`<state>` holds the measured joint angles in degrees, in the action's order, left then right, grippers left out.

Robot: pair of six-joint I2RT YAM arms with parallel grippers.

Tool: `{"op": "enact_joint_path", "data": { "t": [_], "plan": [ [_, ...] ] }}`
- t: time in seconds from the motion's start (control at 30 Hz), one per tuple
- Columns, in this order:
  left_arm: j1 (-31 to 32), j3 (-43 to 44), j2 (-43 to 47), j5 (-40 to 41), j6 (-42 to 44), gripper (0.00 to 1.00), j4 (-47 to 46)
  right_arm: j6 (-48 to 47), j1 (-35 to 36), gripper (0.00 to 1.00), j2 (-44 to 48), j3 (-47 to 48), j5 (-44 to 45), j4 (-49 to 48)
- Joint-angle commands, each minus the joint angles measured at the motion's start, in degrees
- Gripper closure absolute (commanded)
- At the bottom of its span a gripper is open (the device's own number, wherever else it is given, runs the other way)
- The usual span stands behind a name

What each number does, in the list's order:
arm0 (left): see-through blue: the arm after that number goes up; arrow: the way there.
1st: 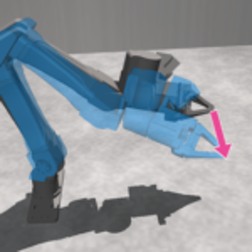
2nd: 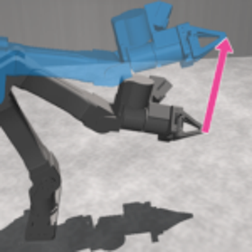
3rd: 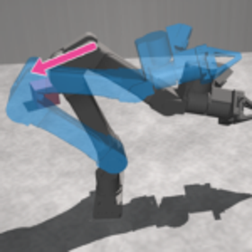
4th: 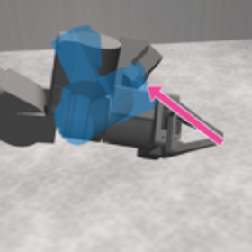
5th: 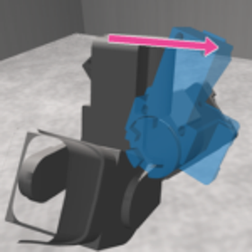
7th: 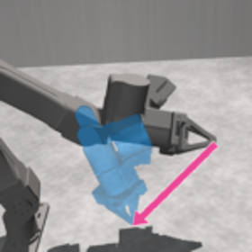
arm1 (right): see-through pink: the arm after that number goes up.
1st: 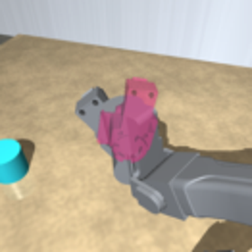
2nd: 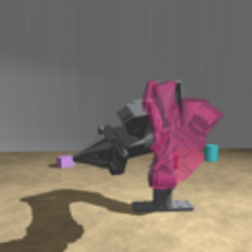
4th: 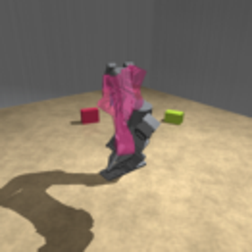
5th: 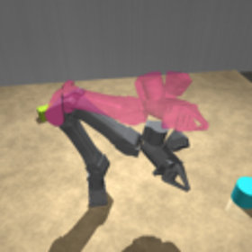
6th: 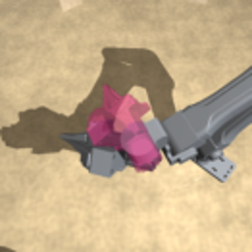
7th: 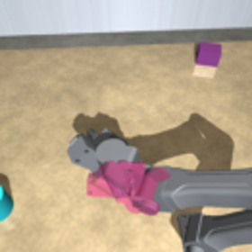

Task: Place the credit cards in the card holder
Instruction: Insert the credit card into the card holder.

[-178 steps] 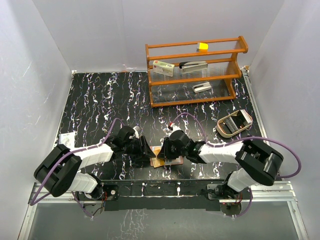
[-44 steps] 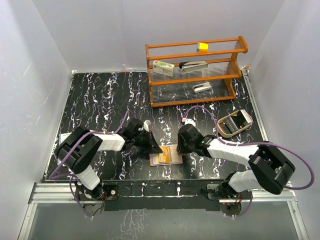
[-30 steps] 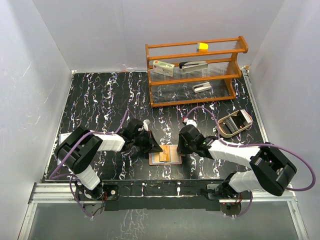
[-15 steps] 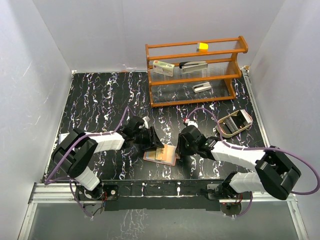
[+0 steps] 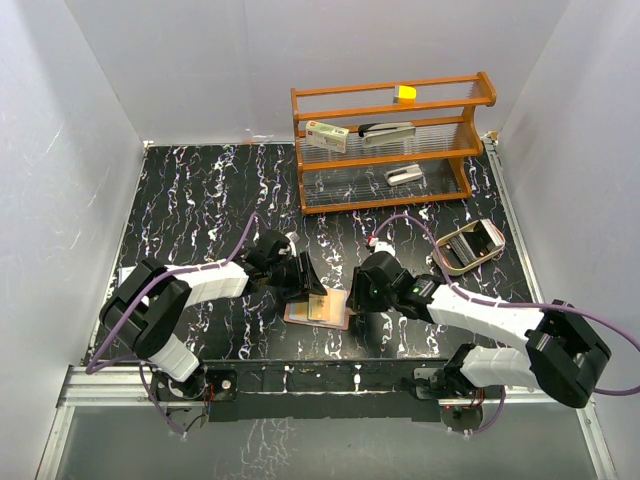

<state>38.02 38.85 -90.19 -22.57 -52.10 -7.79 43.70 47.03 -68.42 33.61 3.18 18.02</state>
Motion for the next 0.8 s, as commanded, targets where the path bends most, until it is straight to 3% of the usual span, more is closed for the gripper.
{"op": "enact_joint_path", "data": {
  "t": [0.0,0.17,0.37,0.77],
  "plan": [
    [0.5,0.7,1.3,3.2,2.2,0.49,5.7,0.9,0.6,0.62,-1.4,1.4,1.3,-2.0],
    [1.3,2.2,1.7,6.0,3.9,0.49,8.8,-0.2,0.8,0.7,-3.7,1.9,2.6,-2.5],
    [1.7,4.4,3.0,10.1,5.0,0.49,13.7,-1.2,0.8,1.0,-4.2,1.6,4.2,-2.6],
    [1.9,4.4,3.6,9.6,4.1,0.46,14.7,-1.2,0.8,1.0,-4.2,0.5,3.1,-4.7]
  ]
}}
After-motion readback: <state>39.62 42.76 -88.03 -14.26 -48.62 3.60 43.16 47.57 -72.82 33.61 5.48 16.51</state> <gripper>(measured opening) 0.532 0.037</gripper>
